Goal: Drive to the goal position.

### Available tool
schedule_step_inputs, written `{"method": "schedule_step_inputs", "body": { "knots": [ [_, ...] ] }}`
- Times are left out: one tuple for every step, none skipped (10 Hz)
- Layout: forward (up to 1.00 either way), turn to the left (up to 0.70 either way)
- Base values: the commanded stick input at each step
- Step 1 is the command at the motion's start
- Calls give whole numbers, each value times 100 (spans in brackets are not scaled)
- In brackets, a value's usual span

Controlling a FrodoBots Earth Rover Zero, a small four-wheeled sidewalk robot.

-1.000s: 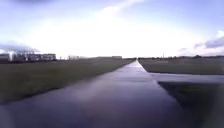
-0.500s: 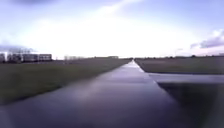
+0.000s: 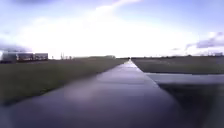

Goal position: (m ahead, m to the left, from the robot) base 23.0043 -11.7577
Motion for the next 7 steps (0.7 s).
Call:
{"method": "schedule_step_inputs", "body": {
  "knots": [
    [45, -23],
    [45, -14],
    [45, 0],
    [45, 0],
    [45, 0],
    [45, 0],
    [45, 0]
  ]
}}
